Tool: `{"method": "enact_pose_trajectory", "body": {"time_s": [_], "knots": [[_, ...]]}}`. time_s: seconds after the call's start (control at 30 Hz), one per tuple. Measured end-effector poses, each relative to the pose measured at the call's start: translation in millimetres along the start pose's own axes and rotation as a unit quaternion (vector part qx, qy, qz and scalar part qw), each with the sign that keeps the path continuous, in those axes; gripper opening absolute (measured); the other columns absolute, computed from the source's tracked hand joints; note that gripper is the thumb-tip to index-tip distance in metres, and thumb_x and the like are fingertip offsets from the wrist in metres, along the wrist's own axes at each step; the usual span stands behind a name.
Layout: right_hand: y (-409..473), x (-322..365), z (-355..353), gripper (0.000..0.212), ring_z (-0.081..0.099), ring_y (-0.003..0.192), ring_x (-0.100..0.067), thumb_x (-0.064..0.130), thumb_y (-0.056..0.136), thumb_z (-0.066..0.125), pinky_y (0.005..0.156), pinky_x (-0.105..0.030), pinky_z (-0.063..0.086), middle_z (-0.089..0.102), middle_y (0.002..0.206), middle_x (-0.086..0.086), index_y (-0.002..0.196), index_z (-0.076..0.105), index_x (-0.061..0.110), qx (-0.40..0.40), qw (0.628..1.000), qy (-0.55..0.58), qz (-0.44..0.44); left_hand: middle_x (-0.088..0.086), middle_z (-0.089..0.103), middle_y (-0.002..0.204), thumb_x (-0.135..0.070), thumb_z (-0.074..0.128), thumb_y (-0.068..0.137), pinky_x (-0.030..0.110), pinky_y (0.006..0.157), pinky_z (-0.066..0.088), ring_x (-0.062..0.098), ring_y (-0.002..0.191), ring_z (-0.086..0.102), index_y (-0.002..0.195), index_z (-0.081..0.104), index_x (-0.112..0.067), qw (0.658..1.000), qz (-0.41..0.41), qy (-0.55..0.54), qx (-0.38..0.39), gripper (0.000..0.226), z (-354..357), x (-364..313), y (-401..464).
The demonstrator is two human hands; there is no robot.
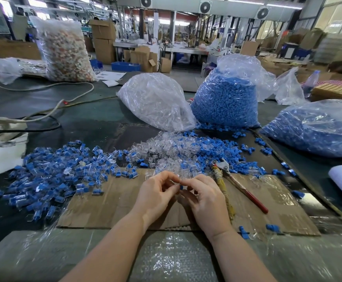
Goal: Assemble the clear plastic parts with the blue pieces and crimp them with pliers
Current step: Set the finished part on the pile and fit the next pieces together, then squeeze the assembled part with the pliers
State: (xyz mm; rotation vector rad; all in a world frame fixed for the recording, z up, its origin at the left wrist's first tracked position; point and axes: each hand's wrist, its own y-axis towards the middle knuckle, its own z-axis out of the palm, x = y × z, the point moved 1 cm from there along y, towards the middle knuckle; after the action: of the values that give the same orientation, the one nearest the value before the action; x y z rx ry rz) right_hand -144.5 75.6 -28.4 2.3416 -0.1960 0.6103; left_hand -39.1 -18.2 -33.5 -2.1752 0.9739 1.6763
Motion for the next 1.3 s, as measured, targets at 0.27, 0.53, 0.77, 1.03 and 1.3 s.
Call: {"method": "enact_pose_trajectory", "body": {"time_s": [0.27, 0.53, 0.77, 1.03, 1.3], "knots": [[6.6, -5.8, -20.8, 0.028, 0.056, 0.098, -0.023, 0.025, 0.083, 0.067, 0.086, -0.040, 0.039, 0.062, 0.104, -0.004, 0.109, 0.065, 0.014, -0.109, 0.957, -0.212, 0.163, -0.003, 0.063, 0.071, -0.002, 0.063, 0.085, 0.009, 0.060, 0.046, -0.004, 0.062, 0.059, 0.082, 0.061, -0.021, 0.999, -0.022, -0.032, 0.002, 0.018, -0.1, 0.0, 0.8], [16.8, -34.9, -46.7, 0.064, 0.031, 0.131, -0.031, 0.058, 0.086, 0.047, 0.102, -0.047, 0.030, 0.031, 0.147, -0.010, 0.133, 0.041, 0.016, 0.200, 0.841, -0.307, 0.398, 0.002, 0.065, 0.074, -0.003, 0.062, 0.085, 0.012, 0.060, 0.048, 0.001, 0.063, 0.061, 0.085, 0.062, -0.017, 0.999, -0.025, -0.033, 0.003, 0.015, -0.2, 1.5, 0.8], [24.0, -30.3, -46.9, 0.050, 0.035, 0.123, -0.032, 0.045, 0.090, 0.042, 0.096, -0.044, 0.033, 0.036, 0.137, -0.015, 0.127, 0.046, 0.011, 0.200, 0.836, -0.327, 0.394, 0.005, 0.064, 0.074, -0.003, 0.063, 0.085, 0.018, 0.061, 0.050, 0.010, 0.065, 0.062, 0.086, 0.064, -0.013, 0.996, -0.047, -0.072, -0.012, 0.011, -2.3, 6.8, 4.1], [30.9, -10.8, -65.1, 0.022, 0.048, 0.079, -0.018, 0.029, 0.095, 0.044, 0.071, -0.030, 0.042, 0.047, 0.085, -0.003, 0.081, 0.042, 0.012, 0.182, 0.922, -0.161, 0.300, 0.002, 0.066, 0.063, -0.001, 0.059, 0.088, 0.023, 0.041, 0.046, 0.010, 0.048, 0.056, 0.086, 0.062, -0.011, 0.969, -0.115, -0.210, -0.055, 0.010, -3.6, 4.1, 18.3], [30.2, 27.5, -62.5, 0.022, 0.038, 0.045, -0.010, 0.008, 0.087, 0.048, 0.044, -0.020, 0.029, 0.043, 0.055, 0.003, 0.066, 0.043, 0.015, 0.283, 0.904, 0.062, 0.315, -0.003, 0.067, 0.059, -0.001, 0.060, 0.087, 0.014, 0.041, 0.041, 0.003, 0.046, 0.055, 0.087, 0.063, -0.010, 0.959, -0.111, -0.244, -0.093, 0.010, -0.2, -4.2, 26.3]]}}
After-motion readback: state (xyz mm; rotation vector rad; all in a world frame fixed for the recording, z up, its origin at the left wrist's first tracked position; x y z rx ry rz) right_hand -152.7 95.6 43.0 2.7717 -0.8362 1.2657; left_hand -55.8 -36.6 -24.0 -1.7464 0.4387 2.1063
